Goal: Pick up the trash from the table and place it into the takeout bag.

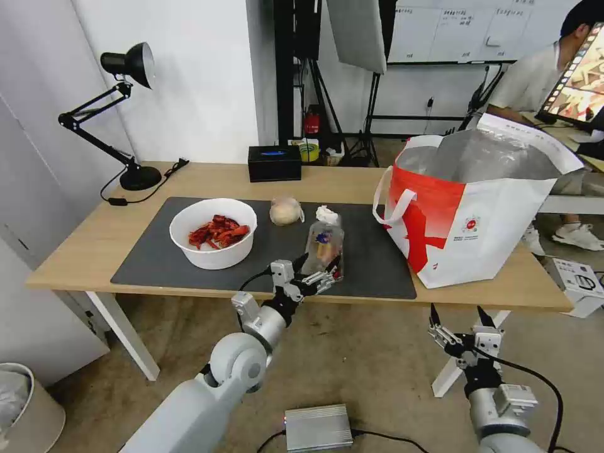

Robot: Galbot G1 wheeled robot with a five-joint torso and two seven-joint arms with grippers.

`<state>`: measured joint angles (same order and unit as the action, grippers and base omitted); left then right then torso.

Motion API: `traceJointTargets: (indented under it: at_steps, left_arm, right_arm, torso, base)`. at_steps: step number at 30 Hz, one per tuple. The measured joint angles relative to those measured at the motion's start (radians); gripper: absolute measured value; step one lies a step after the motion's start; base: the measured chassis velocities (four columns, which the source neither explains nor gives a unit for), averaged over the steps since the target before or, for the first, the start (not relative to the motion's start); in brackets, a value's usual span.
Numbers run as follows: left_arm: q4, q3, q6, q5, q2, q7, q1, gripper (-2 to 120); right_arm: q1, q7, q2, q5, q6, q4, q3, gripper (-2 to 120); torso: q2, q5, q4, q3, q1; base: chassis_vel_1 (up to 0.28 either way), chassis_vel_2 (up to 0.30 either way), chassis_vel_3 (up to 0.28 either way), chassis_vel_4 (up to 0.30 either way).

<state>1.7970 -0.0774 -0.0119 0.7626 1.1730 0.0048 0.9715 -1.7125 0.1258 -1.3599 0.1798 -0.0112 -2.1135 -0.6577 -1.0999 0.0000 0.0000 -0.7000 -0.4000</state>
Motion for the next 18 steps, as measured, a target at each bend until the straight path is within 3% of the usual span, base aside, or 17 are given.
traceJointTargets:
  at_steps: [10, 18]
  left_arm:
    - [-0.063, -0.026, 0.022, -0.077, 0.004, -0.029, -0.079, 69]
    - [-0.091, -0.017, 0.065, -0.179, -0.006, -0.039, -0.101, 38]
  right_arm:
    - [0.027, 0.001, 0.003, 0.027, 0.0, -0.002, 0.018, 93]
    - [0.073, -0.014, 0.025, 0.195, 0.006, -0.035, 0.064, 93]
  torso:
    - [0.0, 0.0, -0.0001, 0.0, 0.0]
    - [0.0, -0.0001, 0.0, 0.0, 0.0]
  base:
    - [0.0, 0.0, 0.0, 0.0]
    - [0.0, 0.0, 0.0, 0.0]
